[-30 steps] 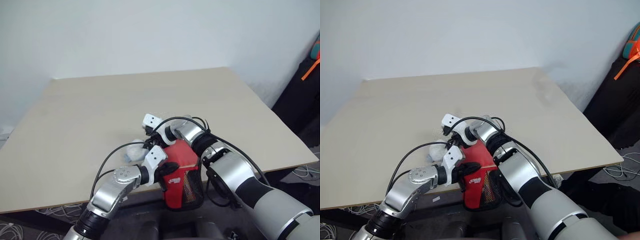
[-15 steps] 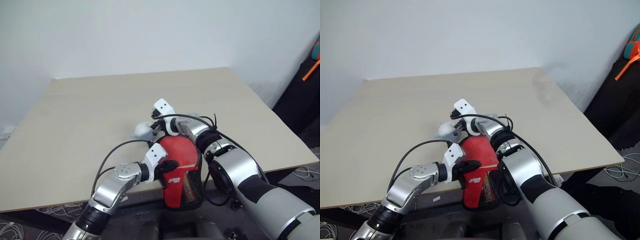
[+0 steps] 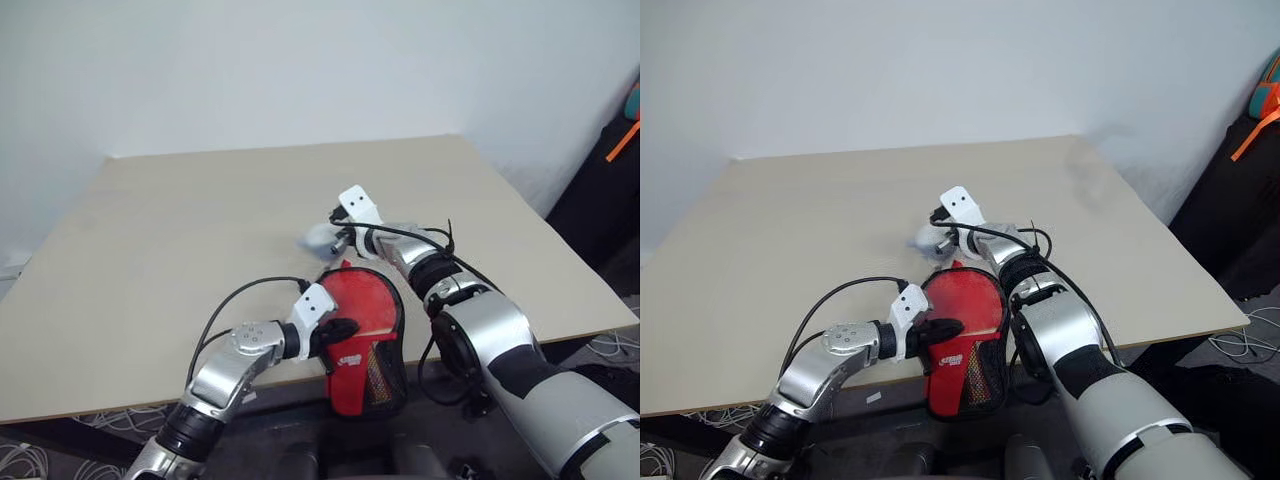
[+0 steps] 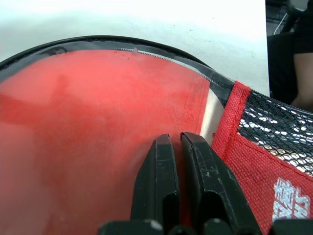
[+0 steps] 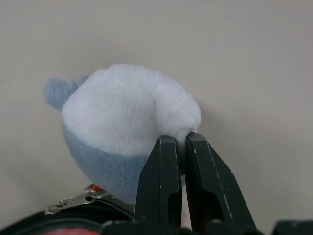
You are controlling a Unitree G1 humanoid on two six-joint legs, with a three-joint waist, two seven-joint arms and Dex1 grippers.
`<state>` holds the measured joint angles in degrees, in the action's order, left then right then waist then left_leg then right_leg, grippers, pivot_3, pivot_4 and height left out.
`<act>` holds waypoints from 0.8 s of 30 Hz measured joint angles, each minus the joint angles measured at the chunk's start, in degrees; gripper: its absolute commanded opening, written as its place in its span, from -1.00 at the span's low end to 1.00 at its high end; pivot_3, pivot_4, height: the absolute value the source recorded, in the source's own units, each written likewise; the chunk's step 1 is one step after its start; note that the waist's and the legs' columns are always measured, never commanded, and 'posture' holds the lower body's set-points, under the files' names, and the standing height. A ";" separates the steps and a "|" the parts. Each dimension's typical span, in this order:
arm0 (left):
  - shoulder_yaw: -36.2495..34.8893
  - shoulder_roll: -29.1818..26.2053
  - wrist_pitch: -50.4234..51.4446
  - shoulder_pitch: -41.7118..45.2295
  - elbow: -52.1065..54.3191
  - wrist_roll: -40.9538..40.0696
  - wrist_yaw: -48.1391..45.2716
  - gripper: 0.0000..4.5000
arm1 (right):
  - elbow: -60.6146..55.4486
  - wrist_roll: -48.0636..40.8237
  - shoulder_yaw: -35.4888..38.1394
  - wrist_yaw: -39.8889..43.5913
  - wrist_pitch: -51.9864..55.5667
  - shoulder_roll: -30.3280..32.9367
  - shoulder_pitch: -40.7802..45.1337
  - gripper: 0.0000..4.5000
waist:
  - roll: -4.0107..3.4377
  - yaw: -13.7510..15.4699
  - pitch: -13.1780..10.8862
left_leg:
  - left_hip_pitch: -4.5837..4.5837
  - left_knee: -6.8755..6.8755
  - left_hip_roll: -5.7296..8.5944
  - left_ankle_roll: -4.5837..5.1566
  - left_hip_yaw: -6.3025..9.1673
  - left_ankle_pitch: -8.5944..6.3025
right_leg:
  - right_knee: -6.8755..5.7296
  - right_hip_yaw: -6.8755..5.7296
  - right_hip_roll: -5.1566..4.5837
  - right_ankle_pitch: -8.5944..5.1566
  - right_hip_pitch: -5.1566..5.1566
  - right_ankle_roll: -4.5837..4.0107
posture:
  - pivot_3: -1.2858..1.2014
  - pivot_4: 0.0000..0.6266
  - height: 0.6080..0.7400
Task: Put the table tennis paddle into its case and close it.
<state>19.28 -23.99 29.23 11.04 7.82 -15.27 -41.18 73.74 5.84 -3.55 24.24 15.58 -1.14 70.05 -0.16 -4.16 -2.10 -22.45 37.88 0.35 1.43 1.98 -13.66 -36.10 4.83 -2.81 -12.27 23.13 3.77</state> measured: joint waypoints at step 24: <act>-0.19 4.63 -0.02 4.47 -7.34 1.76 1.08 -0.88 | -36.58 -1.77 -3.04 16.60 14.90 19.93 -20.38 -1.00 | -0.20 0.32 0.04 | 0.40 -0.01 0.11 0.10 0.23 0.04 | 0.33 -0.11 -0.04 -0.18 -0.72 0.29 | 0.03 -1.00 1.00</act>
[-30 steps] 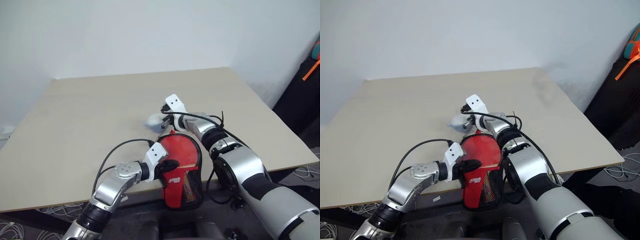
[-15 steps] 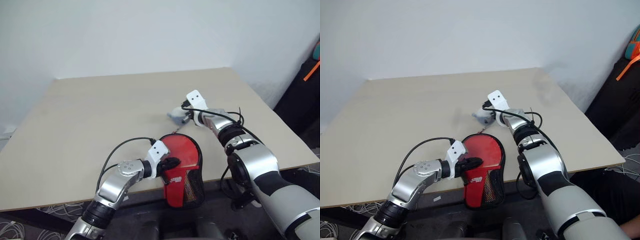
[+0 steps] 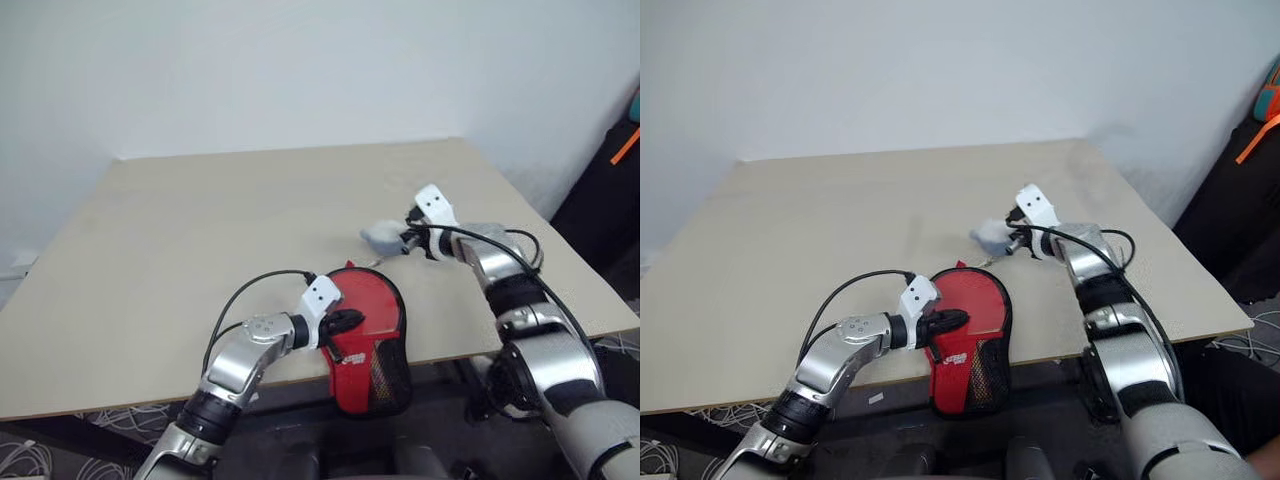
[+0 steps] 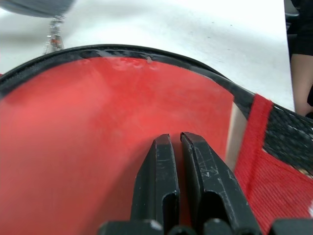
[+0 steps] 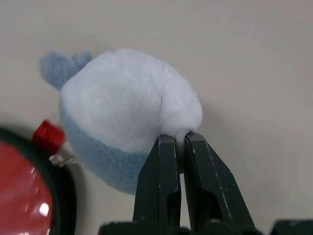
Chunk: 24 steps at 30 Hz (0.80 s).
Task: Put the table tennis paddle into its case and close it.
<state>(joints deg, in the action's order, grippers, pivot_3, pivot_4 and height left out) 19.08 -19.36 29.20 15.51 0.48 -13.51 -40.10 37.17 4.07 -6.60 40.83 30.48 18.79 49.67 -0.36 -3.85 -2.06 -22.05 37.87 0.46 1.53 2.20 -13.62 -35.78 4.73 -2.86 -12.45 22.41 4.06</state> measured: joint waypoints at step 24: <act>0.74 1.82 -0.65 2.83 -3.78 1.77 -2.36 -0.88 | -45.03 -16.09 3.94 15.21 19.33 28.49 -29.03 -1.00 | 0.09 1.74 -0.06 | 0.13 0.06 0.01 0.05 -0.22 -0.06 | 0.09 0.12 -0.09 -0.19 -0.03 -0.09 | 0.03 -1.00 1.00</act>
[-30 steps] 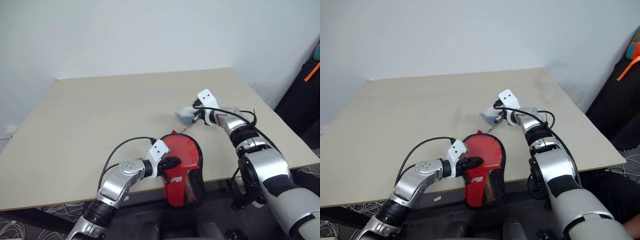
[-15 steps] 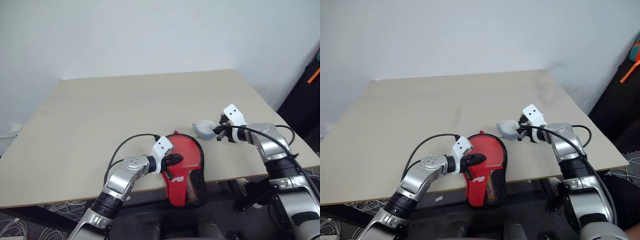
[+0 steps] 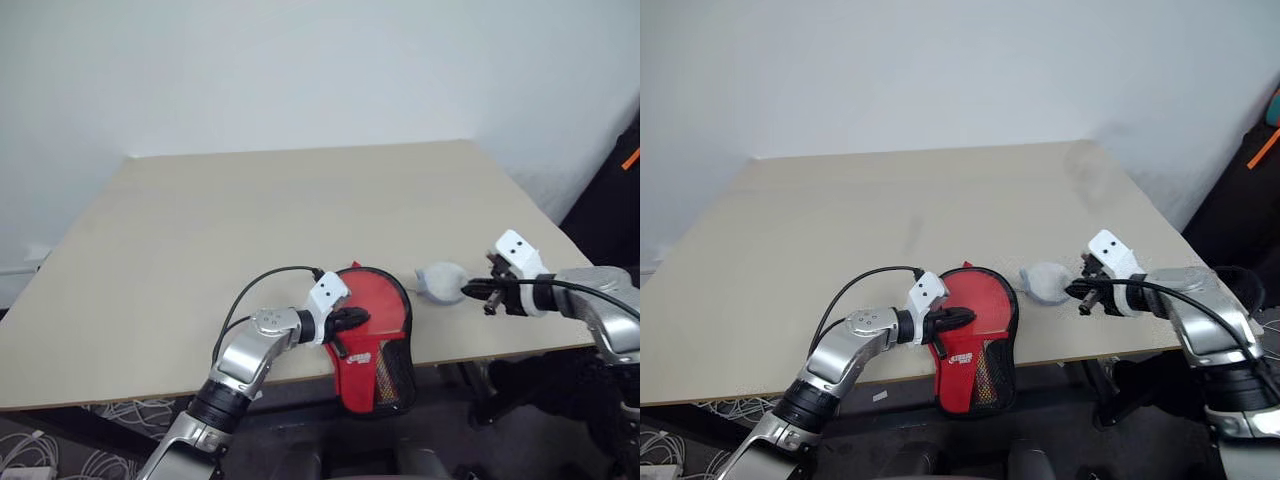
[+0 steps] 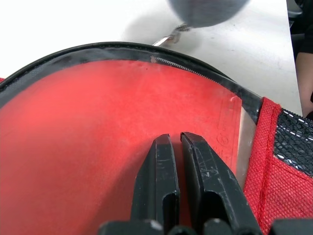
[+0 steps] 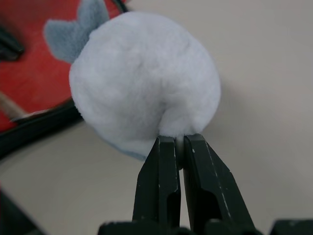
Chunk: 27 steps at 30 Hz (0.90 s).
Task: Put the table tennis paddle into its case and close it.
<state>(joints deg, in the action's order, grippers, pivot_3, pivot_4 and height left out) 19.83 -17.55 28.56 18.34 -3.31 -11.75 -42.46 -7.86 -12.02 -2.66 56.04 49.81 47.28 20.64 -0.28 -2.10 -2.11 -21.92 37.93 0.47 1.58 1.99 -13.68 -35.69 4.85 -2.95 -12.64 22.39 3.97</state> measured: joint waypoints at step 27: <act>0.20 1.63 -2.09 2.65 -4.48 0.55 -1.01 -0.88 | -26.17 -17.94 10.90 17.76 -6.17 20.84 -22.63 -1.00 | 0.38 1.37 -0.23 | 0.03 0.05 0.01 -0.27 0.04 -0.24 | 0.13 -0.14 -0.17 -0.07 0.07 0.08 | 0.03 -1.00 1.00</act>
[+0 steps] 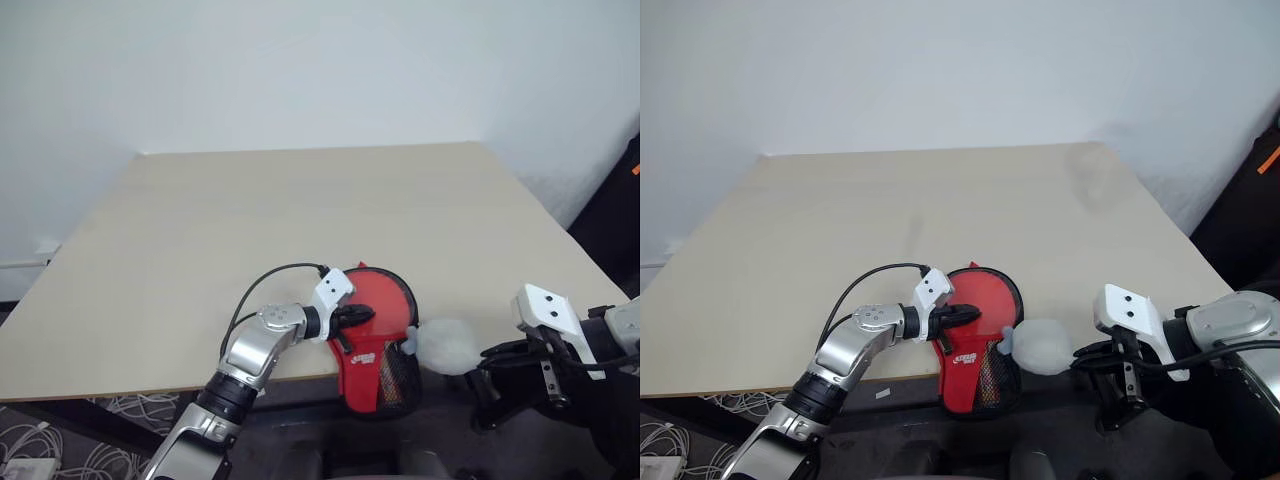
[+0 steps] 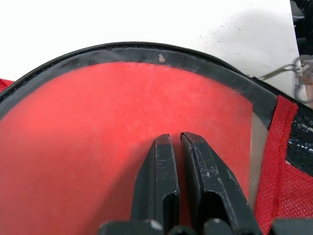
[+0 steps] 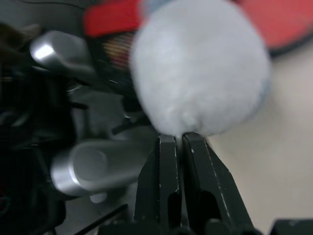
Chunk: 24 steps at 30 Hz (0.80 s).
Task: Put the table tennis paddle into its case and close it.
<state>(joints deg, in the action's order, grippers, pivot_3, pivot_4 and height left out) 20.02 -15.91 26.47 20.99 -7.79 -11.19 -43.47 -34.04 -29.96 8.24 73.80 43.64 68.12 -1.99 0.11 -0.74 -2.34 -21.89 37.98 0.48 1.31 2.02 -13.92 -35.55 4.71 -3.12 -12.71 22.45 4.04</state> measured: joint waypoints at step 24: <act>-0.25 0.11 -0.22 0.11 -0.43 1.31 -0.54 -0.88 | 3.82 2.51 -2.83 -2.71 -5.01 1.01 0.45 -1.00 | 0.22 -0.35 -0.03 | 0.14 -0.05 -0.03 -0.04 0.00 -0.07 | 0.07 -1.19 -0.93 0.00 -0.04 0.00 | 0.03 -1.00 1.00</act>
<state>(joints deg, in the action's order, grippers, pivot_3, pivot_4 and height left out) 19.77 -15.81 26.25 21.10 -8.22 -9.88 -44.01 -30.22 -27.45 5.41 71.09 38.64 69.13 -1.54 0.33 -1.09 -2.37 -21.75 37.94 0.46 1.28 2.02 -13.99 -35.49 3.52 -4.05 -12.71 22.41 4.05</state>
